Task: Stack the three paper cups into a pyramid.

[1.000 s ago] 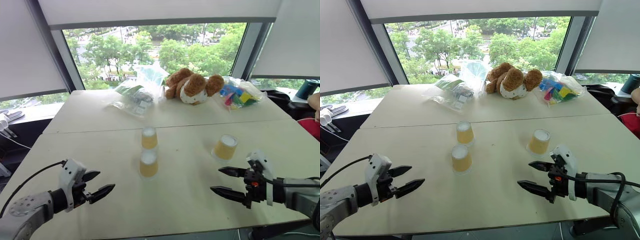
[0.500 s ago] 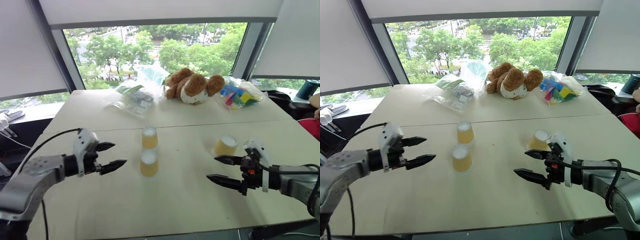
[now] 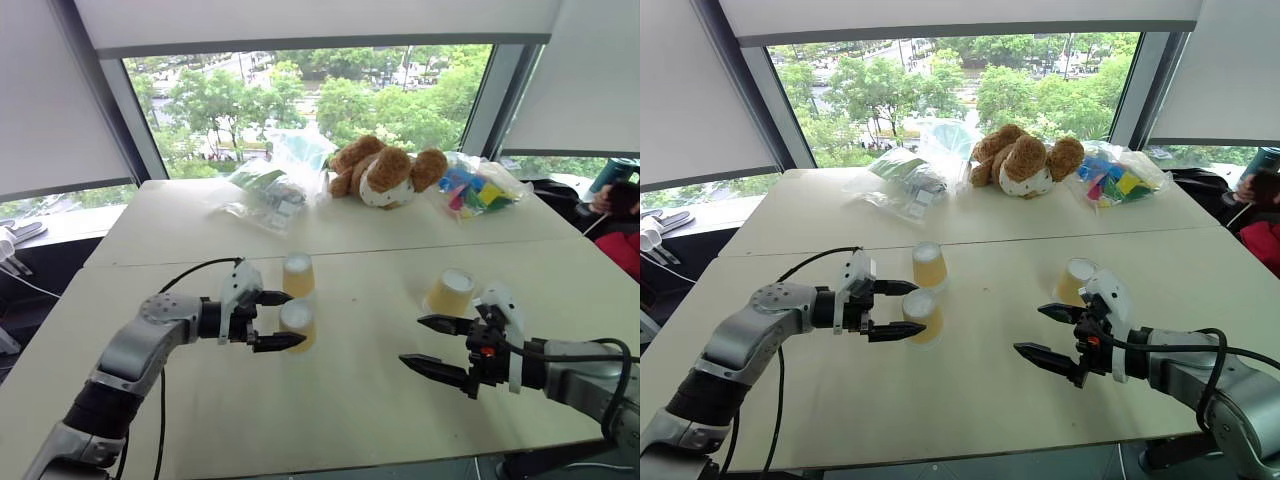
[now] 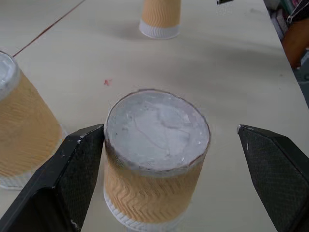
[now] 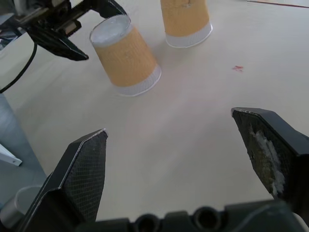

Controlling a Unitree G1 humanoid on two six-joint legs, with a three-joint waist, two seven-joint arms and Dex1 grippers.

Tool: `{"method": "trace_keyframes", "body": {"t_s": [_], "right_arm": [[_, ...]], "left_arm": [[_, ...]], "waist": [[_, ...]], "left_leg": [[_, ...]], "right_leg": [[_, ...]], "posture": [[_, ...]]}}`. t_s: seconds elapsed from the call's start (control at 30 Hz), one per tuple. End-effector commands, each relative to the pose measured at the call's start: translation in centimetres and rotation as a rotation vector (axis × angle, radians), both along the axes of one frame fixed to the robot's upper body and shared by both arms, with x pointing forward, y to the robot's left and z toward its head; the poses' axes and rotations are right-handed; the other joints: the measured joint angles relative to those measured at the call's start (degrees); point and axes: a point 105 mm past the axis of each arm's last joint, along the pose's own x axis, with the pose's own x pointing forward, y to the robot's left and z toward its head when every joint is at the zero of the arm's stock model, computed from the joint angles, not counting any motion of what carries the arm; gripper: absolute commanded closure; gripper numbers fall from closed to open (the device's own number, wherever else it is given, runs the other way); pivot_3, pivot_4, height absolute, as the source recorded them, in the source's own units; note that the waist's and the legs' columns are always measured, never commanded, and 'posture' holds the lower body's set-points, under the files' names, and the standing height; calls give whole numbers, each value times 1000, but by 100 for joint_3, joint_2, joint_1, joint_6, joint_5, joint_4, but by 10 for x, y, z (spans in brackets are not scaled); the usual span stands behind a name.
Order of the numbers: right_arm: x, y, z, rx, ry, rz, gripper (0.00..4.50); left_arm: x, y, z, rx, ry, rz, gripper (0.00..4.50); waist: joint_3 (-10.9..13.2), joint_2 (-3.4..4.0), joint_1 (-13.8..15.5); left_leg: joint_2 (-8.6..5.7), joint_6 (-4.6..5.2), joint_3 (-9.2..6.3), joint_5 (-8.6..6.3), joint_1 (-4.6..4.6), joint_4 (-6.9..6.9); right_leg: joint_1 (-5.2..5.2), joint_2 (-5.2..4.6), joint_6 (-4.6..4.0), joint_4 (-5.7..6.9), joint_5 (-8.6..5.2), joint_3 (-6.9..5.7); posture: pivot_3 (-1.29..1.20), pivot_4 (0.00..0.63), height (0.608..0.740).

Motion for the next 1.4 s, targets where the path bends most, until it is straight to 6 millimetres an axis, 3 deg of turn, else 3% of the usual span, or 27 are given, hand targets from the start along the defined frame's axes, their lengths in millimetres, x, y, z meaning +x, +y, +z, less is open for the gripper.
{"method": "trace_keyframes", "body": {"t_s": [0.03,0.17,0.23,0.33,0.47,0.57,0.77,1.03,1.1,1.17,1.2,1.37,1.4], "right_arm": [[-4,1,12,5,-48,4,0],[-5,0,13,3,-50,-2,0],[-5,0,14,1,-50,-6,0],[-6,-2,14,-1,-51,-18,0],[-7,-13,15,-12,-55,-73,0],[-10,-22,15,-20,-65,-121,0],[-21,-27,13,-31,-75,-187,0],[-29,-29,10,-31,-82,-237,0],[-28,-28,10,-28,-86,-241,0],[-27,-27,10,-26,-89,-242,0],[-26,-27,10,-25,-90,-242,0],[-23,-26,10,-21,-87,-228,0],[-22,-26,10,-21,-85,-223,0]], "left_arm": [[3,-5,3,-3,-50,-21,26],[10,-8,3,-19,-70,-10,1846],[13,-10,4,-25,-81,-9,2104],[15,-13,9,-41,-92,-20,2104],[25,-28,47,-115,-109,-104,2104],[38,-61,62,-142,-137,-198,2104],[39,-113,40,-117,-88,-373,2104],[31,-130,15,-79,-92,-442,2104],[32,-130,8,-70,-105,-427,1078],[33,-129,3,-67,-101,-420,282],[33,-128,1,-68,-93,-416,94],[37,-123,6,-81,-104,-393,94],[40,-118,17,-100,-126,-378,94]], "waist": [[0,0,2],[0,-1,-4],[0,-1,-5],[-1,-1,1],[3,-10,26],[0,-14,44],[3,-20,-30],[11,-33,-15],[12,-35,13],[12,-35,9],[12,-36,2],[13,-36,-2],[13,-37,-5]], "left_leg": [[-1,0,0,0,-1,2],[-2,0,-1,0,-2,6],[-2,0,-1,0,-1,5],[-2,0,-1,0,-2,6],[-7,1,-11,0,-9,16],[-17,1,-12,0,-8,20],[-19,3,2,0,-5,14],[-13,3,9,0,-5,19],[-16,4,7,0,-5,21],[-17,4,4,0,-5,22],[-18,4,4,0,-5,22],[-16,4,4,0,-5,22],[-16,4,4,0,-5,22]], "right_leg": [[0,0,1,0,0,0],[1,-1,4,0,2,-1],[1,-1,4,2,2,0],[1,-1,4,4,2,-1],[0,-2,5,10,3,-5],[4,-7,7,16,4,-5],[0,-13,10,40,5,-7],[-12,-8,10,58,5,-3],[-10,-10,10,58,5,-2],[-9,-10,10,58,5,-2],[-9,-10,10,58,5,-2],[-10,-8,10,59,5,-2],[-10,-9,10,59,5,-2]], "posture": [[0,150,740],[0,150,740],[0,150,740],[0,150,740],[0,150,740],[0,150,740],[0,150,740],[0,150,740],[0,150,740],[0,150,740],[0,150,740],[0,150,740],[0,150,740]]}}
